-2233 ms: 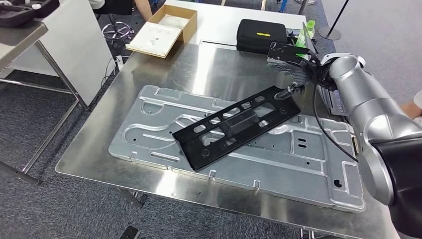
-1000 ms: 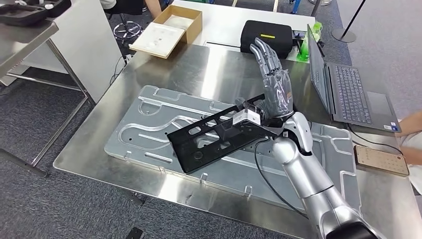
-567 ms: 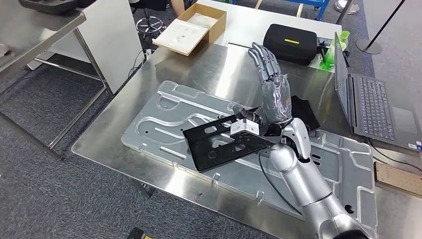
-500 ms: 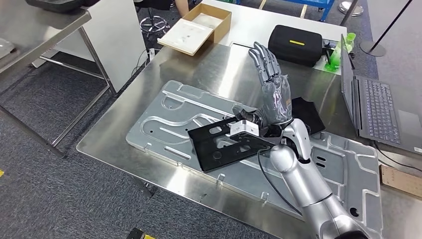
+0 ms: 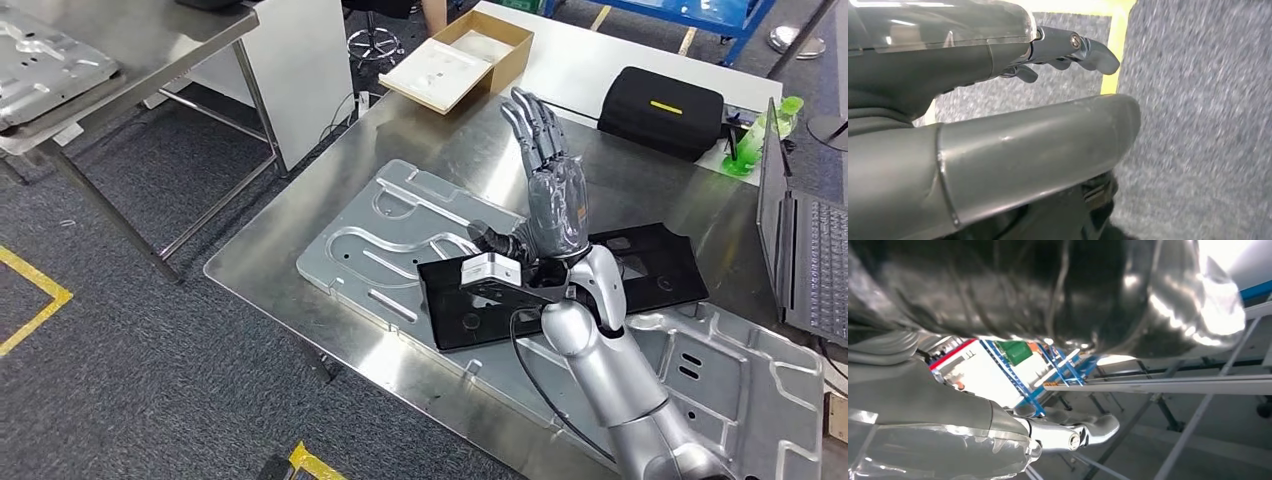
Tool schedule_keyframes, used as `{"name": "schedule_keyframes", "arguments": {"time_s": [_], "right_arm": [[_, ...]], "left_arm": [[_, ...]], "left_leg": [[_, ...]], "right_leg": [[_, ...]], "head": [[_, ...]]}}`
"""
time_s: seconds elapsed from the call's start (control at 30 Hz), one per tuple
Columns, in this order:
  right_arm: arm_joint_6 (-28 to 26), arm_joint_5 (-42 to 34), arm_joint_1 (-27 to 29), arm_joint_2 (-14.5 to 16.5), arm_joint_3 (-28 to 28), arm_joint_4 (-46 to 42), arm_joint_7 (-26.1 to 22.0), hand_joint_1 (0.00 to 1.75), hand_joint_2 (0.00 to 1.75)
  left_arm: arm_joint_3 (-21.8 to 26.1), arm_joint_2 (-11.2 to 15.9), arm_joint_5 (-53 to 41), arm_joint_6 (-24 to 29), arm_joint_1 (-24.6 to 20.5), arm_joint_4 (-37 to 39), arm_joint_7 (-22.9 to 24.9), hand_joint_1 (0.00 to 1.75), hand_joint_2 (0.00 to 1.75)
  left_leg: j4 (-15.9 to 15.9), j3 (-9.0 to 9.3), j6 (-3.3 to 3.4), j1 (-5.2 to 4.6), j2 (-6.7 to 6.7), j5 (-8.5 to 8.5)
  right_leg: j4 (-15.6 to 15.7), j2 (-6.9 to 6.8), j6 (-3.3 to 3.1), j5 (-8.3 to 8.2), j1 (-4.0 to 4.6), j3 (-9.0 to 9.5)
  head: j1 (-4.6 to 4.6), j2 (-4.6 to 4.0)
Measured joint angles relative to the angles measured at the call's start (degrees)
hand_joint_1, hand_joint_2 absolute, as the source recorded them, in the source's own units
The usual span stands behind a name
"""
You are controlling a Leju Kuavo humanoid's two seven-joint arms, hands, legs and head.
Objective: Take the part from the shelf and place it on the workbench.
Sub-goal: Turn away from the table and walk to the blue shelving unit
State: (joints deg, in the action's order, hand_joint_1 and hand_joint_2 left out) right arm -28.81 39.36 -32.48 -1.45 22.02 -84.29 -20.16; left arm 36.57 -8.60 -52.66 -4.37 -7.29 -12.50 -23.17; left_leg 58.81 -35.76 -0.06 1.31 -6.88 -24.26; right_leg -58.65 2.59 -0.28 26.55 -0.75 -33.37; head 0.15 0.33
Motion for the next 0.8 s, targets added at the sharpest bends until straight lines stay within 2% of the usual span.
{"name": "schedule_keyframes", "arguments": {"time_s": [0.07,0.13,0.17,0.2,0.23,0.27,0.33,0.37,0.4,0.43,0.5,0.53,0.57,0.63,0.67,0.7,0.73,0.77,0.8], "right_arm": [[0.0,0.0,0.0,0.0,0.1,-0.2,0.0,0.0,0.0],[0.0,0.1,0.0,0.0,0.1,-0.3,0.1,0.0,0.0],[0.0,0.2,0.1,0.0,0.1,-0.3,0.1,0.0,0.0],[0.1,0.3,0.1,0.0,0.1,-0.3,0.2,0.0,0.0],[0.1,0.5,0.1,0.0,0.2,-0.3,0.3,0.0,0.0],[0.1,0.6,0.1,0.0,0.2,-0.3,0.4,0.0,0.0],[0.2,0.9,-0.1,0.0,0.2,-0.5,0.5,0.0,0.0],[0.3,1.0,-0.2,0.0,0.2,-0.6,0.7,0.0,0.0],[0.3,1.1,-0.4,-0.1,0.2,-0.7,0.8,0.0,0.0],[0.3,1.3,-0.5,-0.1,0.2,-0.8,0.9,0.0,0.0],[0.4,1.7,-0.8,-0.1,0.2,-1.0,1.2,0.0,0.0],[0.6,1.9,-1.0,-0.1,0.2,-1.0,1.3,0.0,0.0],[0.7,2.1,-1.2,-0.1,0.2,-1.1,1.4,0.0,0.0],[1.1,2.3,-1.6,-0.2,0.2,-1.3,1.6,0.0,0.0],[1.2,2.4,-1.7,-0.3,0.2,-1.3,1.7,0.0,0.0],[1.3,2.5,-1.7,-0.3,0.2,-1.3,1.8,0.0,0.0],[1.4,2.6,-1.7,-0.3,0.3,-1.3,1.9,0.0,0.0],[1.5,2.8,-1.9,-0.3,0.3,-1.3,2.0,0.0,0.0],[1.5,2.9,-2.2,-0.4,0.4,-1.3,2.1,0.0,0.0]], "left_arm": [[0.0,0.0,0.0,0.0,0.1,0.0,0.0,0.0,0.0],[0.0,0.0,-0.1,0.0,-0.1,0.0,0.0,0.0,0.0],[0.0,0.0,-0.1,0.0,-0.2,0.0,0.0,0.0,0.0],[0.0,0.0,-0.1,0.0,-0.2,0.0,0.1,0.0,0.0],[0.0,0.0,-0.1,-0.1,-0.1,0.0,0.2,0.0,0.0],[0.0,0.0,-0.1,-0.2,0.0,0.0,0.2,0.0,0.0],[0.0,0.0,0.0,-0.4,-0.1,0.0,0.3,0.0,0.0],[0.0,0.1,0.0,-0.5,-0.2,0.0,0.4,0.0,0.0],[0.0,0.1,0.1,-0.7,-0.3,0.0,0.4,0.0,0.0],[0.0,0.1,0.1,-0.8,-0.4,0.0,0.4,0.0,0.0],[0.0,0.1,0.2,-1.0,-0.3,0.0,0.4,0.0,0.0],[0.0,0.1,0.2,-1.0,-0.2,0.0,0.4,0.0,0.0],[0.0,0.1,0.3,-1.1,-0.3,0.0,0.5,0.0,0.0],[0.0,0.0,0.3,-1.1,-0.5,0.0,0.5,0.0,0.0],[0.0,0.0,0.3,-1.1,-0.6,0.0,0.5,0.0,0.0],[0.0,-0.1,0.3,-1.1,-0.7,0.0,0.5,0.0,0.0],[0.0,-0.1,0.3,-1.1,-0.6,0.0,0.6,0.0,0.0],[0.0,-0.1,0.3,-1.2,-0.6,0.0,0.6,0.0,0.0],[0.0,-0.1,0.3,-1.2,-0.6,0.0,0.6,0.0,0.0]], "left_leg": [[2.6,-1.21,-0.48,-0.28,2.34,-1.84],[9.6,-4.4,-0.78,-0.28,5.3,-5.56],[13.1,-5.99,-0.93,-0.22,5.91,-6.93],[15.1,-6.83,-1.06,-0.18,6.25,-7.38],[15.0,-6.63,-1.13,-0.17,6.48,-6.81],[12.6,-5.26,-1.13,-0.16,6.79,-5.3],[5.1,-1.13,-0.86,-0.46,8.85,-2.18],[2.3,0.31,-0.48,-0.66,9.8,-1.33],[0.7,1.02,-0.08,-0.87,10.45,-1.08],[0.3,1.07,0.33,-1.08,10.36,-1.25],[0.1,0.98,1.14,-0.96,9.01,-0.97],[-0.1,1.02,1.51,-0.86,8.4,-0.8],[-0.3,1.06,1.85,-0.73,7.85,-0.62],[-0.4,1.02,2.21,-0.6,6.76,-0.42],[-0.4,0.97,2.28,-0.6,6.11,-0.38],[-0.4,0.95,2.3,-0.61,5.37,-0.36],[-0.4,0.97,2.3,-0.62,4.58,-0.35],[-0.3,1.02,2.29,-0.63,3.79,-0.34],[-0.3,1.1,2.26,-0.63,3.0,-0.33]], "right_leg": [[1.0,-1.55,-0.6,-0.43,-0.34,0.51],[1.2,-3.1,-0.91,-0.5,-0.21,0.61],[1.2,-3.88,-0.97,-0.45,-0.11,0.57],[1.1,-4.66,-1.0,-0.38,-0.03,0.55],[1.0,-5.41,-0.98,-0.3,0.01,0.53],[0.9,-6.09,-0.91,-0.18,0.03,0.54],[0.4,-7.26,-0.52,0.25,0.21,0.51],[0.0,-7.77,-0.26,0.48,0.38,0.46],[-0.2,-8.27,-0.01,0.66,0.6,0.43],[-0.3,-8.8,0.2,0.78,0.78,0.45],[-0.4,-9.55,0.66,1.08,0.73,0.64],[-1.0,-8.77,0.96,1.69,0.54,0.52],[-2.5,-7.39,1.24,2.83,0.34,-0.06],[-8.9,-4.08,1.62,6.4,0.04,-2.94],[-12.8,-3.32,1.7,8.0,0.01,-4.8],[-15.7,-2.98,1.75,8.8,0.0,-6.3],[-16.6,-2.83,1.72,8.39,0.0,-6.95],[-15.2,-2.61,1.58,6.79,-0.01,-6.48],[-11.8,-2.08,1.34,4.4,0.0,-5.06]], "head": [[-0.17,0.0],[-0.36,0.0],[-0.35,0.0],[-0.35,0.0],[-0.35,0.0],[-0.35,0.0],[-0.35,0.0],[-0.32,0.0],[-0.29,0.0],[-0.27,0.0],[-0.26,0.0],[-0.26,0.0],[-0.25,0.0],[-0.23,0.0],[-0.23,0.0],[-0.23,0.0],[-0.24,0.0],[-0.24,0.0],[-0.24,0.0]]}}
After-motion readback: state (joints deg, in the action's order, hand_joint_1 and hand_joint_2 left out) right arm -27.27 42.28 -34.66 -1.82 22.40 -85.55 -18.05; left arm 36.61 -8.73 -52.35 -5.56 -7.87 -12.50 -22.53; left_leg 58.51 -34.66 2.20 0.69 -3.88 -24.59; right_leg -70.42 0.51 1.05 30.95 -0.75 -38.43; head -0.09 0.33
